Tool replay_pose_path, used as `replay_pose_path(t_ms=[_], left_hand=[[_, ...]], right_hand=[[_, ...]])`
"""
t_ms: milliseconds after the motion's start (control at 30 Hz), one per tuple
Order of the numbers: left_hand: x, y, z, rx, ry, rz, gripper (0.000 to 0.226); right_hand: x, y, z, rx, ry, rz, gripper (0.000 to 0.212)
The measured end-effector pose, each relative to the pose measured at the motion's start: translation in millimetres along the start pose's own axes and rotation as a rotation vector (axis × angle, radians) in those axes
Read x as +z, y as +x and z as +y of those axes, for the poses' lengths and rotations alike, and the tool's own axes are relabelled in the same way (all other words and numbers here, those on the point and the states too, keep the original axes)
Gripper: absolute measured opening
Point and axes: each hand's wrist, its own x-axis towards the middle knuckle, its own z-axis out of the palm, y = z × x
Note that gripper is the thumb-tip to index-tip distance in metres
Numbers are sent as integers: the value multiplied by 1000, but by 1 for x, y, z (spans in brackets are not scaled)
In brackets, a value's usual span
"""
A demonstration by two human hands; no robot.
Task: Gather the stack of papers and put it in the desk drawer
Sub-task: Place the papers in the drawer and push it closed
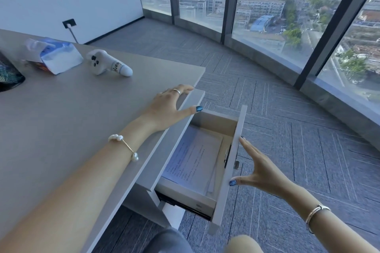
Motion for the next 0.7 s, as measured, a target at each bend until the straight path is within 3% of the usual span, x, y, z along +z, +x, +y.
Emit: replay_pose_path(t_ms=[233, 700], left_hand=[[3, 3, -5, 23, 39, 41, 40], [1, 4, -8, -20, -50, 50, 41]], right_hand=[[20, 25, -20, -24, 12, -1, 132], [72, 83, -69, -80, 155, 41, 127]])
